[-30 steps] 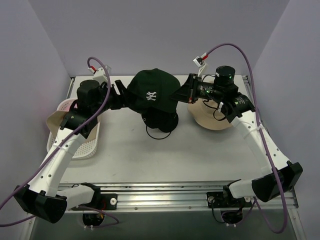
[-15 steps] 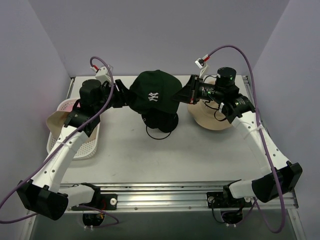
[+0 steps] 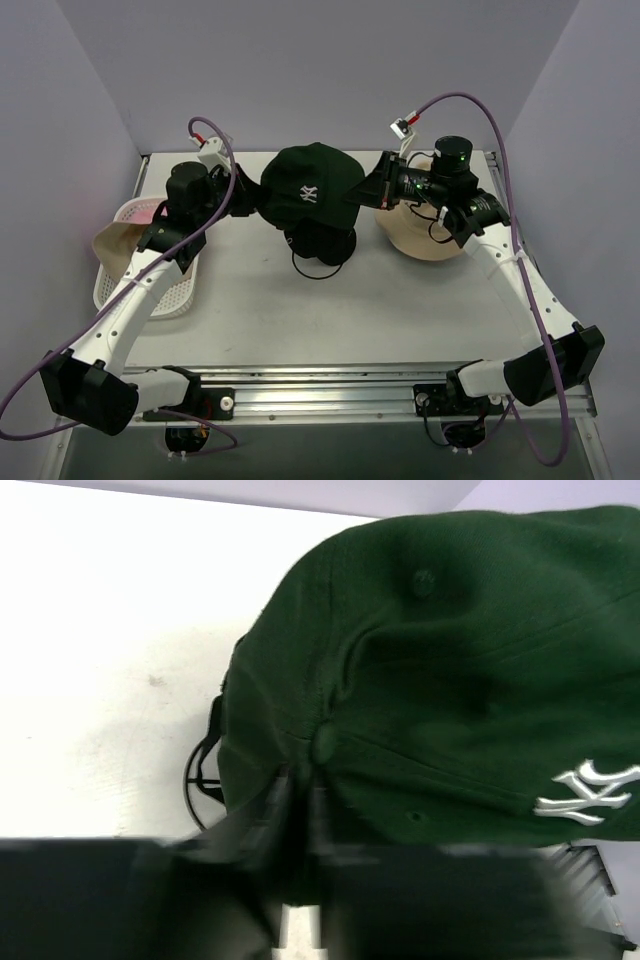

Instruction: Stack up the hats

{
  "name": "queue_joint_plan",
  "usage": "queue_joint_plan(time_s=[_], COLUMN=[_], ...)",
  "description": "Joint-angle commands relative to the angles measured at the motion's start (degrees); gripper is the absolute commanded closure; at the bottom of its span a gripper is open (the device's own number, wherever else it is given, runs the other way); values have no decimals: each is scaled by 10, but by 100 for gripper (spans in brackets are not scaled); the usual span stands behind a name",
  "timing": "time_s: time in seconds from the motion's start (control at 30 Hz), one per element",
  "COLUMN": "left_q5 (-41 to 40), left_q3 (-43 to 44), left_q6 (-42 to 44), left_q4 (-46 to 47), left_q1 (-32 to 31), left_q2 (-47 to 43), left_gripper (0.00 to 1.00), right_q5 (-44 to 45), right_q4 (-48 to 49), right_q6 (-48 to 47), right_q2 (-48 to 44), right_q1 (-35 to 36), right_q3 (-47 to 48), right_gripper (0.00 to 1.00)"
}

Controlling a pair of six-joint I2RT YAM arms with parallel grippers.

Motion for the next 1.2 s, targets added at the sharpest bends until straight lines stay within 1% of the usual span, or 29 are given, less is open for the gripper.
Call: queue_joint_plan(time_s=[0.0,0.03,0.2,0.33,0.37,0.43,0.57,0.7,0.8,0.83,0.93,1.03,1.17], left_q5=[30,33,34,24,24,28,33,31,12,4,-38,-66,-89], left_q3=[-4,-1,18,42,44,49,55,73,91,96,122,133,142], left_q6=[10,6,-2,-2,-3,-4,-6,-2,10,17,28,31,29], left_q4=[59,59,48,22,18,13,6,-19,-39,-52,-84,-100,-105], left_q1=[6,6,6,5,5,3,-7,-23,-53,-62,-90,-104,-110], left_q2=[-4,-3,-10,-21,-25,-27,-27,-14,-3,0,16,27,40], left_gripper=[94,97,98,98,98,98,98,98,98,98,98,98,98], right_q5=[-27,-26,-2,49,56,68,98,102,94,90,86,91,126], right_q4=[55,56,38,20,1,-2,1,7,13,33,35,23,0], right_q6=[14,16,0,-14,-15,-15,-11,-8,0,3,4,-2,-16], right_q2=[-26,-26,-29,-39,-41,-49,-61,-70,-76,-77,-80,-80,-71], right_q1=[-4,-4,-5,-13,-16,-28,-49,-71,-87,-87,-91,-104,-124], right_q3=[2,-1,-4,-16,-23,-33,-76,-109,-127,-136,-151,-160,-167], right_gripper=[100,100,98,94,94,94,92,91,91,90,88,83,81])
